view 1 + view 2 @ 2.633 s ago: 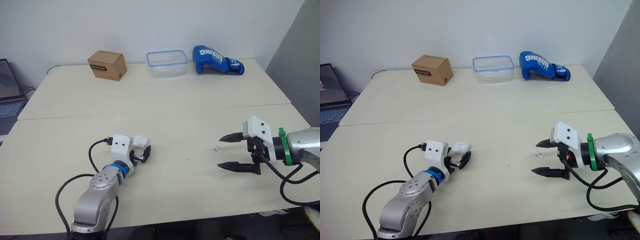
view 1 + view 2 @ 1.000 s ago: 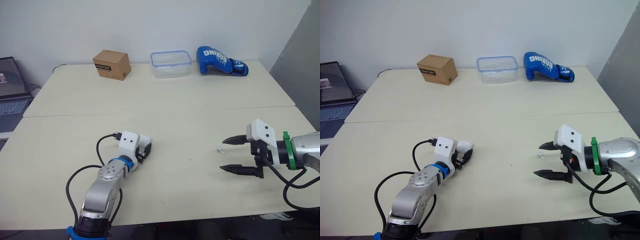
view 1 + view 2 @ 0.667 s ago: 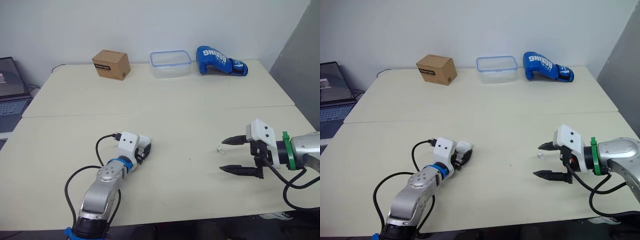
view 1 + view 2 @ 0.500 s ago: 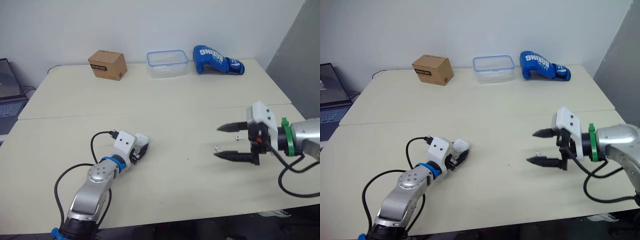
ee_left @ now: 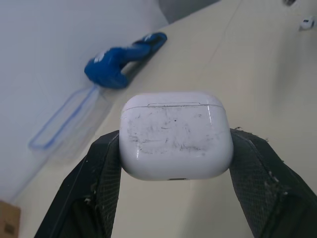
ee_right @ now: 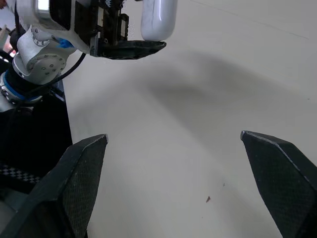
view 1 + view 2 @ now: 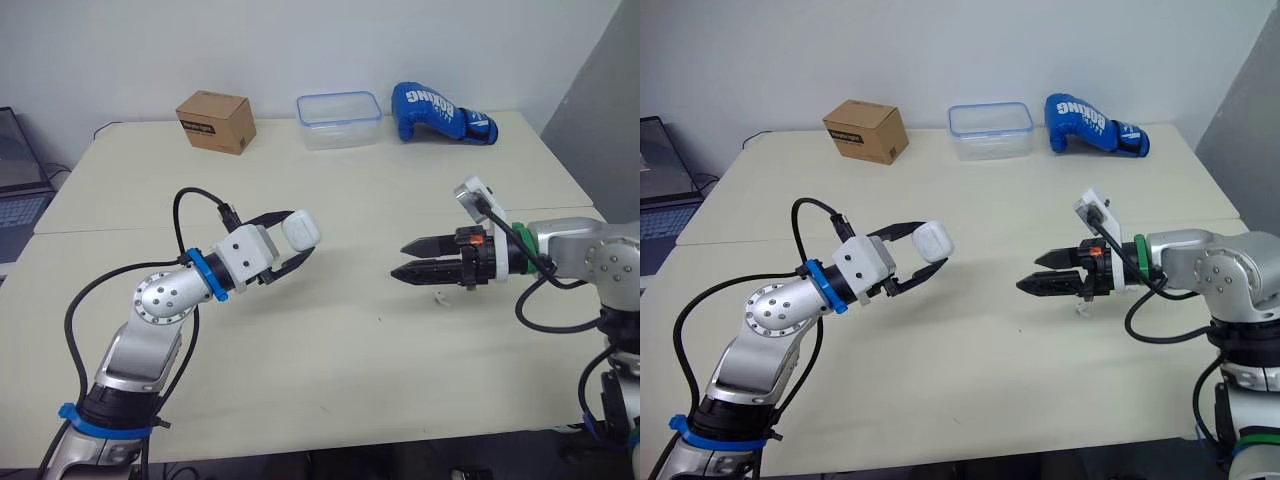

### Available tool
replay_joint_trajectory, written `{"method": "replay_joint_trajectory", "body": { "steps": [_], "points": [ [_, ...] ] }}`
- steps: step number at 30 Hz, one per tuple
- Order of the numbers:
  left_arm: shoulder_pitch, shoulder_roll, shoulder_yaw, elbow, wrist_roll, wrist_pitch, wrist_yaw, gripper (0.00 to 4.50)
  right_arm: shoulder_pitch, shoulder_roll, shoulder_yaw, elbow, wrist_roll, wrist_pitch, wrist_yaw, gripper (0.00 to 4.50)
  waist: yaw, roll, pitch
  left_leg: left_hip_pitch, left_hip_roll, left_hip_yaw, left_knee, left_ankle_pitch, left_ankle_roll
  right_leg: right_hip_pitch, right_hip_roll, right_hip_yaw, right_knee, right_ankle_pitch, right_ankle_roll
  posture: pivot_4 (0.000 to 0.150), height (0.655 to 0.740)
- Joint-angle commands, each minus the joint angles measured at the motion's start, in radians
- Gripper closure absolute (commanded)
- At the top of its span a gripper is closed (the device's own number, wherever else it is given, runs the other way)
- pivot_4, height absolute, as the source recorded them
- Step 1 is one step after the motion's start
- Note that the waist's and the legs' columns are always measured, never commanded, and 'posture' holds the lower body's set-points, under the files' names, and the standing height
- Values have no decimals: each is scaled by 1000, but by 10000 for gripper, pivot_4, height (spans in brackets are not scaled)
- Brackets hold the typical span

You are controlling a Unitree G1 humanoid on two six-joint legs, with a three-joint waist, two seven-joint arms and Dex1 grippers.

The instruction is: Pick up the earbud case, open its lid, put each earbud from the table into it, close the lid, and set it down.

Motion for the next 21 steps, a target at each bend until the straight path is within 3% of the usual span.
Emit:
{"method": "replay_joint_trajectory", "body": {
  "steps": [1,11,21],
  "points": [
    [-49,12,-24,-10,11,-77,-52,17361,-64,25,-40,29,51,78,-15,0,-2,0,0,0,0,0,0,0,0,0,0,0,0,0,0,1500,7400],
    [-106,25,-89,24,39,-241,-168,17361,-146,67,5,85,64,134,13,0,-17,0,0,-2,0,0,1,0,0,-2,0,0,2,0,0,1500,7400],
    [-165,-12,-106,34,75,-285,-154,17361,-177,184,-48,136,67,221,-54,0,-24,0,0,-2,0,-1,2,0,0,-2,0,0,3,0,0,1500,7400]
  ]
}}
